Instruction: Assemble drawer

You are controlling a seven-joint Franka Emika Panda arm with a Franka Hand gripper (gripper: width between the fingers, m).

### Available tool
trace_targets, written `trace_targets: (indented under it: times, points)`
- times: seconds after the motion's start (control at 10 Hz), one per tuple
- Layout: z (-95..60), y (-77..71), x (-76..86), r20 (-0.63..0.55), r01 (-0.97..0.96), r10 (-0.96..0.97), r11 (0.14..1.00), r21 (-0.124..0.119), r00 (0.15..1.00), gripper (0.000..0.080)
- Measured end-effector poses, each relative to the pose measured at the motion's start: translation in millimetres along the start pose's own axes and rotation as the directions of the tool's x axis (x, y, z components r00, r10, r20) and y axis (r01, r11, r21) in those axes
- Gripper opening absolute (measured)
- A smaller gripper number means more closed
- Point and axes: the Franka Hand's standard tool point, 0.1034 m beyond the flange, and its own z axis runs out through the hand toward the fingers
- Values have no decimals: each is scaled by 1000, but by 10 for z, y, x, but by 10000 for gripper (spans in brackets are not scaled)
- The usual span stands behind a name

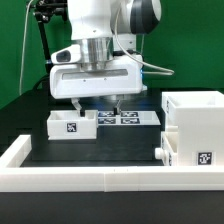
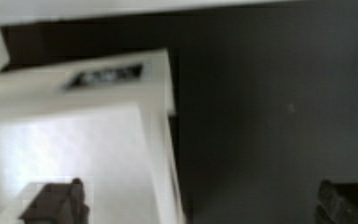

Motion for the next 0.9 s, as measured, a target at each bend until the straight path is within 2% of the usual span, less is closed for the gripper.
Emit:
trace_targets:
  times: [0.5, 0.7, 0.9]
  points:
    - [8, -22, 11, -4, -8, 8, 1000, -1, 1000, 649]
    - [87, -140, 27, -24, 11, -11, 1000, -16, 1000, 649]
    - [172, -162, 13, -30, 28, -29, 999, -30, 999, 649]
